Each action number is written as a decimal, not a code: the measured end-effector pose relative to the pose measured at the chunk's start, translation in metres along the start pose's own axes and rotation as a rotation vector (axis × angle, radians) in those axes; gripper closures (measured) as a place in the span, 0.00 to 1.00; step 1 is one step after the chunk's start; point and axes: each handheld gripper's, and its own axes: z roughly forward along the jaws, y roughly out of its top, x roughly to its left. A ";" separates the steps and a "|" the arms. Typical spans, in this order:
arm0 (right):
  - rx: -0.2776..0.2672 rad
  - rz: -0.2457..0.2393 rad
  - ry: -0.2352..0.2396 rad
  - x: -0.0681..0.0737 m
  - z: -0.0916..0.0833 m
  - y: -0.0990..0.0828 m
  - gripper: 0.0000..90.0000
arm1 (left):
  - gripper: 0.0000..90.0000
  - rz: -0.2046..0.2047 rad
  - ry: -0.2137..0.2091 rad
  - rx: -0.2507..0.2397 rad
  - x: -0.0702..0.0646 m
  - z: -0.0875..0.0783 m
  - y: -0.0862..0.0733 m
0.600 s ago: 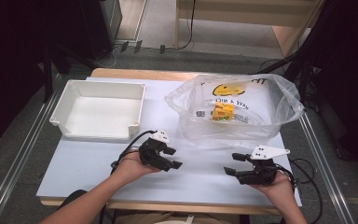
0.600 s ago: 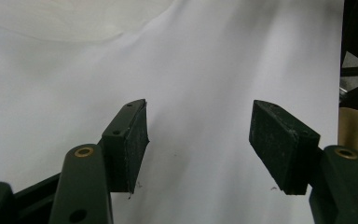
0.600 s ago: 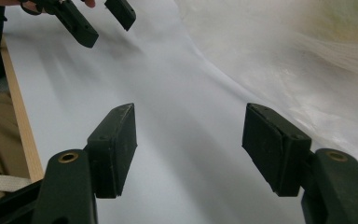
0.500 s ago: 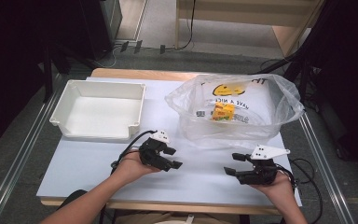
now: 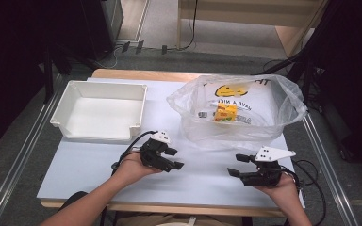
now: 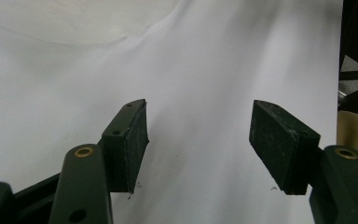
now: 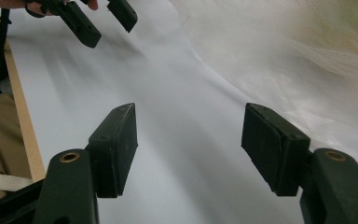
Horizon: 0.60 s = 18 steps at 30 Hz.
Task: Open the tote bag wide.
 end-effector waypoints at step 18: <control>-0.008 0.034 0.008 -0.006 -0.008 -0.001 0.38 | 0.39 -0.003 -0.015 -0.028 0.001 -0.005 0.000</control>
